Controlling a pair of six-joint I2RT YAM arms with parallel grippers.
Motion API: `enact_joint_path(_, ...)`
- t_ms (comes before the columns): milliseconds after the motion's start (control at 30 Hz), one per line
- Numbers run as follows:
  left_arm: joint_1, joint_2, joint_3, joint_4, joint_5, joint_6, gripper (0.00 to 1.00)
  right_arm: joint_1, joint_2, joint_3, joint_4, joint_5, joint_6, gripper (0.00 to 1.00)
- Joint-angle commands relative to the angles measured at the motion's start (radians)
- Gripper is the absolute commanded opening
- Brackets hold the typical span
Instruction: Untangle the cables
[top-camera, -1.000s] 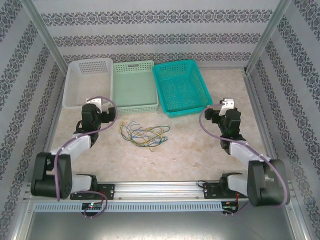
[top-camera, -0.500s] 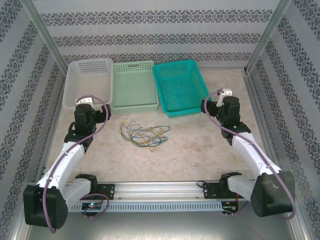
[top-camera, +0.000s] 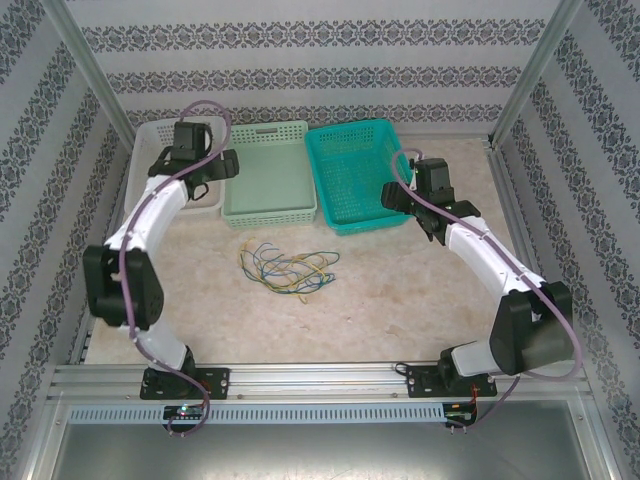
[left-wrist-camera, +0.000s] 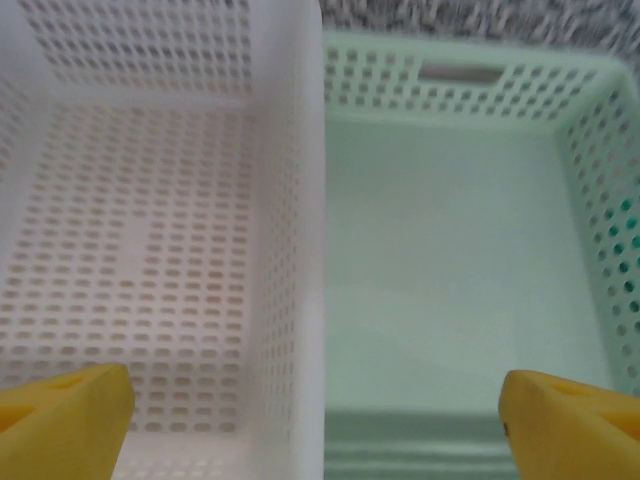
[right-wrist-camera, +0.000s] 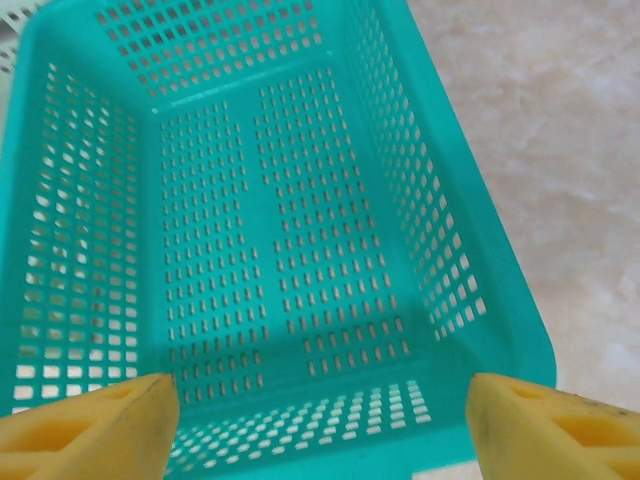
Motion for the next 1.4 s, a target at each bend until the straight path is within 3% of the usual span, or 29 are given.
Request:
enact_joint_path(0, 0.005, 0.082, 0.066, -0.161, 0.042, 0.007, 0.91, 0.001, -0.017, 0.023, -0.090, 0.028, 0.009, 0.77)
enact_joint_path(200, 0.005, 0.178, 0.111, -0.164, 0.052, 0.017, 0.84, 0.002, -0.076, -0.033, -0.086, 0.031, 0.002, 0.80)
enact_joint_path(333, 0.010, 0.213, 0.114, -0.162, -0.012, 0.009, 0.82, 0.002, -0.096, -0.058, -0.072, 0.009, 0.018, 0.79)
enact_joint_path(467, 0.018, 0.245, 0.116, -0.155, 0.044, 0.014, 0.79, 0.002, -0.093, -0.078, -0.055, -0.014, 0.026, 0.78)
enact_joint_path(533, 0.018, 0.277, 0.141, -0.176, 0.094, 0.028, 0.69, 0.001, -0.082, -0.076, -0.058, -0.013, 0.033, 0.78)
enact_joint_path(633, 0.015, 0.318, 0.175, -0.208, 0.188, 0.050, 0.42, 0.000, -0.065, -0.067, -0.065, -0.012, 0.063, 0.78)
enact_joint_path(733, 0.000, 0.317, 0.155, -0.192, 0.232, 0.054, 0.29, -0.011, -0.060, -0.069, -0.050, -0.025, 0.094, 0.78)
enact_joint_path(1133, -0.188, 0.266, 0.083, -0.135, 0.246, 0.151, 0.26, -0.030, -0.086, -0.101, -0.083, -0.017, 0.119, 0.77)
enact_joint_path(1300, -0.215, 0.302, 0.114, -0.143, 0.258, 0.064, 0.27, -0.011, -0.118, -0.089, -0.141, -0.094, 0.060, 0.69)
enact_joint_path(1367, -0.215, 0.313, 0.139, -0.177, 0.230, 0.020, 0.36, 0.024, -0.122, -0.054, -0.208, -0.109, 0.019, 0.67)
